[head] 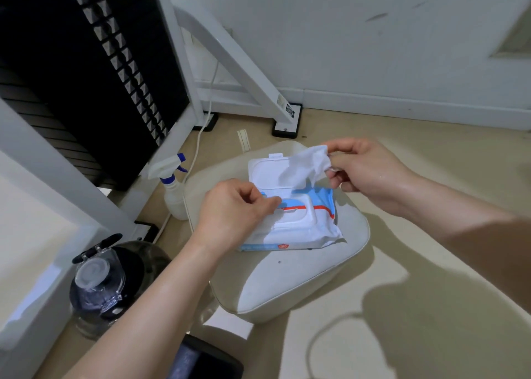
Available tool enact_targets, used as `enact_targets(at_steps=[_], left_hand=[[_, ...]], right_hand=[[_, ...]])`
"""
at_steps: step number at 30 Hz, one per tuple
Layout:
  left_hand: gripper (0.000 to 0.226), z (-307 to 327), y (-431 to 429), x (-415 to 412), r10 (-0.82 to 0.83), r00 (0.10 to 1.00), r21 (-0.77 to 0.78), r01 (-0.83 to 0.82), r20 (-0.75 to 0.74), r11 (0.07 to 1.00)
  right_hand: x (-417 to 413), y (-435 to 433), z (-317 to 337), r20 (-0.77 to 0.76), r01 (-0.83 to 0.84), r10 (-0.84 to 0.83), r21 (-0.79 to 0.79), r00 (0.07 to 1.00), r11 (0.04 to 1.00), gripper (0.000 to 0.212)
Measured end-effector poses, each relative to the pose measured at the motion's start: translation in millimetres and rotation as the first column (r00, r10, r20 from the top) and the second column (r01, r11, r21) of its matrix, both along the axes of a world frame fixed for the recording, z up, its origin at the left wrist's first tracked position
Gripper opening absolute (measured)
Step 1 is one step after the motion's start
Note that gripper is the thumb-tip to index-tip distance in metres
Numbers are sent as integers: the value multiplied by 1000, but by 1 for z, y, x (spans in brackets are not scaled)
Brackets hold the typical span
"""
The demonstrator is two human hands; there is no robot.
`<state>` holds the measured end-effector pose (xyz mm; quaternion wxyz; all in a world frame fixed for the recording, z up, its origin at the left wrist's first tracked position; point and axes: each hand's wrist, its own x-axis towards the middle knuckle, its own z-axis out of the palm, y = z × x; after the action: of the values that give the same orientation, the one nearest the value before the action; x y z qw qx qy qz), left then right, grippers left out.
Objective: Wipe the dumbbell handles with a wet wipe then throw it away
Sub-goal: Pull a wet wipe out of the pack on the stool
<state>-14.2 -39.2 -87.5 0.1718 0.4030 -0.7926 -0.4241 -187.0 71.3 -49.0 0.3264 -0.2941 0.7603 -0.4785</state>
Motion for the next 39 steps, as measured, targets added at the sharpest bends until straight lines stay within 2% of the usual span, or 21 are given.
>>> enact_targets(at_steps=[2, 3, 5, 7, 8, 11, 18, 20, 22, 24, 25, 26, 27, 28, 31, 33, 35, 36, 37, 38, 39], left_hand=[[17, 3, 2, 8, -62, 998, -89, 64, 33, 994], [22, 6, 3, 13, -62, 995, -165, 74, 74, 984], [21, 11, 4, 18, -19, 994, -287, 48, 104, 957], [16, 13, 7, 15, -38, 998, -275, 52, 57, 960], [18, 13, 10, 12, -98, 994, -264, 106, 42, 959], [40, 9, 18, 7, -337, 931, -317, 365, 141, 875], [24, -2, 3, 9, -499, 833, -476, 548, 239, 688], [22, 0, -1, 1, -417, 896, -528, 429, 151, 733], [40, 8, -5, -9, -222, 975, -523, 198, 16, 829], [66, 17, -10, -17, -125, 992, -234, 122, 1, 965], [67, 21, -10, -18, -110, 992, -40, 108, -55, 993], [57, 22, -8, -16, -90, 984, 113, 108, -152, 988], [39, 22, -6, -12, -85, 968, 155, 124, -236, 980], [21, 21, -3, -6, -116, 959, 111, 149, -260, 982], [29, 2, 3, 16, -336, 931, -218, 302, -139, 928], [28, -14, 6, 29, -437, 899, -506, 362, -34, 783], [28, -28, 9, 36, -453, 888, -640, 391, 75, 661], [26, -31, 10, 37, -446, 888, -670, 398, 110, 627], [23, -32, 10, 36, -438, 888, -683, 408, 142, 606], [19, -31, 9, 33, -432, 886, -686, 419, 166, 595], [19, -27, 8, 29, -419, 885, -665, 439, 203, 604]], right_hand=[[0, 3, -1, -34, -12, 12, 18, 999, 1000, 33], [-1, 3, -1, -37, -18, 20, 32, 999, 999, 29], [-4, 5, 2, 96, -86, 82, 41, 992, 995, 14], [-5, 6, 1, 199, -184, 168, 63, 965, 981, 20], [-5, 7, -1, 166, -209, 192, 88, 967, 974, 21], [-2, 6, -7, 29, -182, 180, 110, 983, 977, 14], [-13, 7, -14, 310, -30, 18, 32, 951, 999, 27], [-13, 8, -16, 348, -2, 4, -6, 938, 1000, 27], [-13, 9, -17, 349, 39, -24, -35, 937, 999, 23], [-16, 11, -18, 293, 62, -46, -45, 955, 997, 18], [-19, 11, -19, 219, 74, -65, -34, 974, 997, 16], [-20, 12, -19, 128, 97, -93, -24, 987, 995, 15], [-22, 12, -18, 44, 123, -121, -29, 992, 992, 15], [-22, 12, -16, -20, 123, -125, -49, 992, 991, 13], [-8, 13, -7, -252, -91, 64, -96, 966, 991, 17], [15, 15, -11, -516, -325, 286, 16, 808, 946, 15], [34, 21, -26, -782, -466, 428, 202, 452, 861, 23], [39, 23, -34, -848, -482, 451, 283, 279, 829, 28], [40, 24, -42, -877, -468, 452, 336, 160, 818, 30], [39, 25, -47, -892, -437, 442, 363, 93, 823, 28], [37, 23, -48, -894, -411, 440, 372, 81, 833, 21]])
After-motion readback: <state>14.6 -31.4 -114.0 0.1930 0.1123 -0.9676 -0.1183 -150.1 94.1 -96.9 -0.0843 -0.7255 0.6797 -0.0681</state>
